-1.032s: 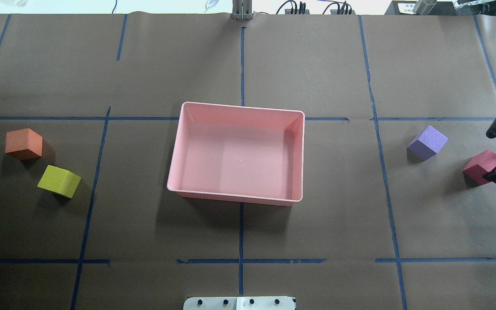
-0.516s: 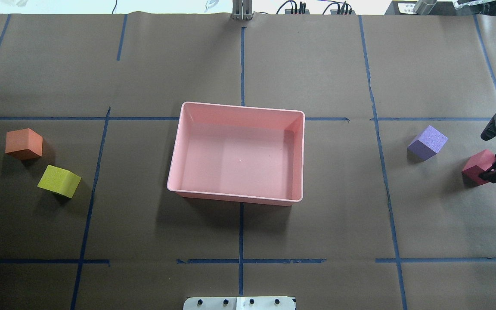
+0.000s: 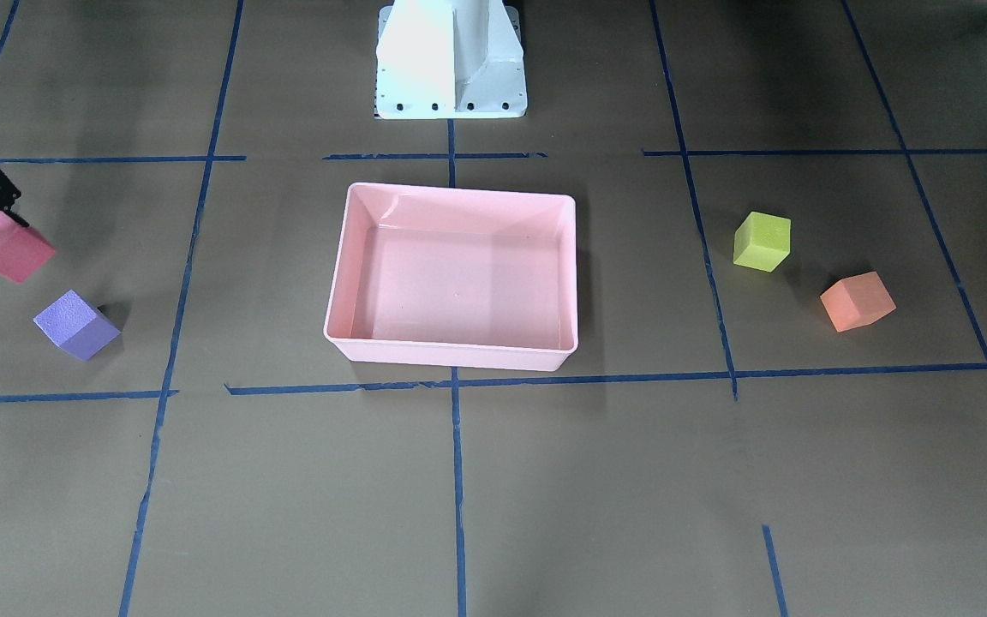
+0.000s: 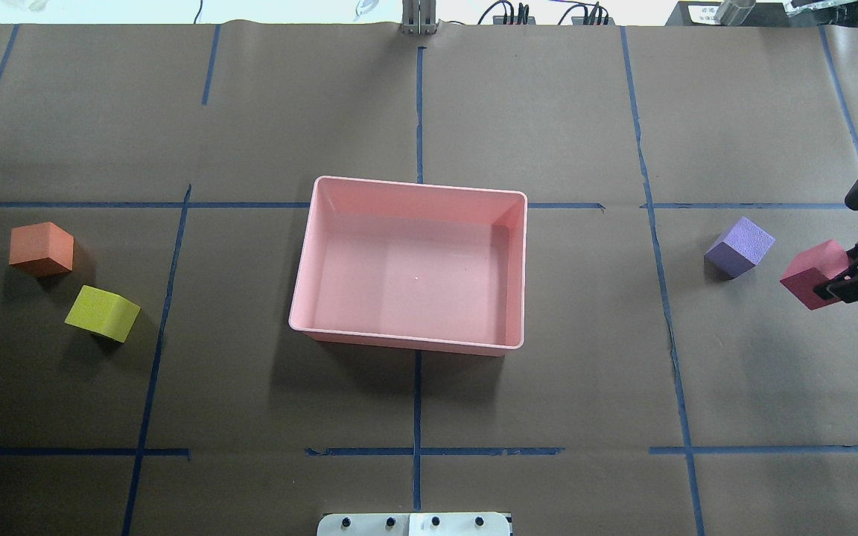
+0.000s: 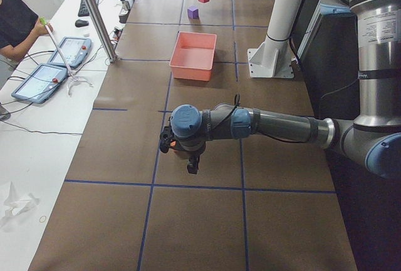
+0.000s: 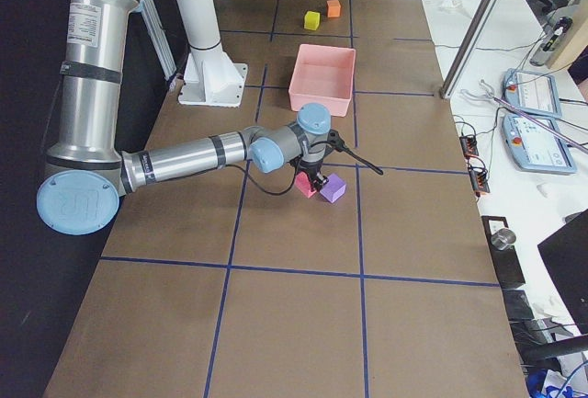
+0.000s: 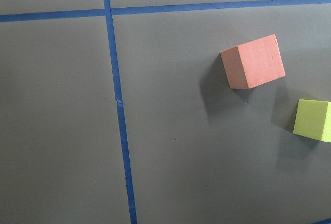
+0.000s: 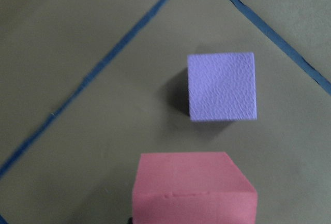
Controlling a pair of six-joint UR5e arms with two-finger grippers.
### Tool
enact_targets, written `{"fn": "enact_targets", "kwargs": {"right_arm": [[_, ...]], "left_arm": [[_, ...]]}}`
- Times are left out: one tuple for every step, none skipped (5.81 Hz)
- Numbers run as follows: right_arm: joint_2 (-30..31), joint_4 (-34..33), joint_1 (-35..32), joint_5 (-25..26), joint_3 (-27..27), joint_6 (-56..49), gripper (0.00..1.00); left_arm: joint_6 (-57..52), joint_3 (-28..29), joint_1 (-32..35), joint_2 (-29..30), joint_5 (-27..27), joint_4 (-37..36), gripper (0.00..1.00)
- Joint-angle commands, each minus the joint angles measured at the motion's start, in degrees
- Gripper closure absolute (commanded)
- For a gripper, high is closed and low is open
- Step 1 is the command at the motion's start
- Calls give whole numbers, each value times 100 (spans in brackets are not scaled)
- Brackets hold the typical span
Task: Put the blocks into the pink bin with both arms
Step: 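Carry the pink-red cube into the pink bin with the right gripper and release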
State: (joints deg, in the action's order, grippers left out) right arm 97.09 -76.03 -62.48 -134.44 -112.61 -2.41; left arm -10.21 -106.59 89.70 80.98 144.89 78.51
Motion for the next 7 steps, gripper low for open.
{"fn": "enact_targets", "kwargs": {"right_arm": [[-879,-184,329,-502,-445,2110,100],[-1746,-192,1037,-339,-402,3618,100],[-2477,-210,1810,271,-297,4825,99],[-3102,-210,2418,1008,8,5716,99],[-3639,-219,2737,1347,325,6517,99],[-3932,-219,3141,2029,528,6699,100],[-4213,-167,3302,2305,939,6892,100]], "left_arm": [[28,33,-144,-4,-4,217,0],[36,16,-346,14,-4,261,0],[132,33,-739,23,4,627,0],[1169,16,-1152,84,-4,1074,0],[2484,24,-1748,84,-65,2192,0],[3167,129,-2311,145,-92,3291,0],[3583,139,-2508,259,-101,3467,0]]}}
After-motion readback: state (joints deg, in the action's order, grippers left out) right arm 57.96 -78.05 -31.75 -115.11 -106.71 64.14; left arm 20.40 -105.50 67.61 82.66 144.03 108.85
